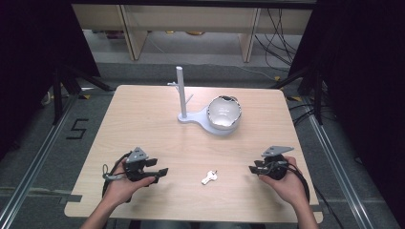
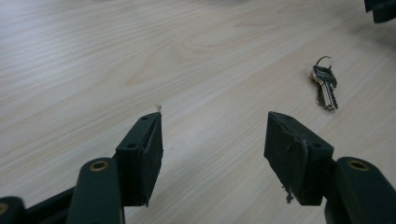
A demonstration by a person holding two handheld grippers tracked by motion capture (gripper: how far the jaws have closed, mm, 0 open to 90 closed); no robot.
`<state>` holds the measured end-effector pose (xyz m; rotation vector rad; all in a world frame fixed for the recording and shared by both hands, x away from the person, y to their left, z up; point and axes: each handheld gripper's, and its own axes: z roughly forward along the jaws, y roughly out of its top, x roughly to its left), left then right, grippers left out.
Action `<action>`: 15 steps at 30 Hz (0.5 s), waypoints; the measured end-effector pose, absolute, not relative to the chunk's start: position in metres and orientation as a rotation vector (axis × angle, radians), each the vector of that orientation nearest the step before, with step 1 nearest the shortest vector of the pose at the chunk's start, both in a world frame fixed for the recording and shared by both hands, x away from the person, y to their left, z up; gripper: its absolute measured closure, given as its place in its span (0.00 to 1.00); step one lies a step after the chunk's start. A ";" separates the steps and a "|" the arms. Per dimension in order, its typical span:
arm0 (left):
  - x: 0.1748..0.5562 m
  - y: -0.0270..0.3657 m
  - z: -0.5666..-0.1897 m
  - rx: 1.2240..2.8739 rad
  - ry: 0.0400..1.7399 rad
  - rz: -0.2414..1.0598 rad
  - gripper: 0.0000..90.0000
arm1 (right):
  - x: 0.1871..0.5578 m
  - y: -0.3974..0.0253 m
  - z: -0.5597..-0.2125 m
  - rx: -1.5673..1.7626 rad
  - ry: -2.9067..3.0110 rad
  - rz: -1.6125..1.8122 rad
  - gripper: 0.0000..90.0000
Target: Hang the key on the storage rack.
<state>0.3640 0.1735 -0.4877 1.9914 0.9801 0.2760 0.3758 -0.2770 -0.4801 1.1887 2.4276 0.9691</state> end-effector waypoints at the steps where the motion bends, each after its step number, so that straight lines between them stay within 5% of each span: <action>1: 0.365 0.170 -0.485 2.011 0.974 0.275 0.41 | 0.373 -0.281 -0.481 1.226 2.400 0.984 0.70; 15: 0.375 0.127 -0.461 2.230 0.877 0.191 0.41 | 0.363 -0.318 -0.497 1.330 2.079 1.129 0.66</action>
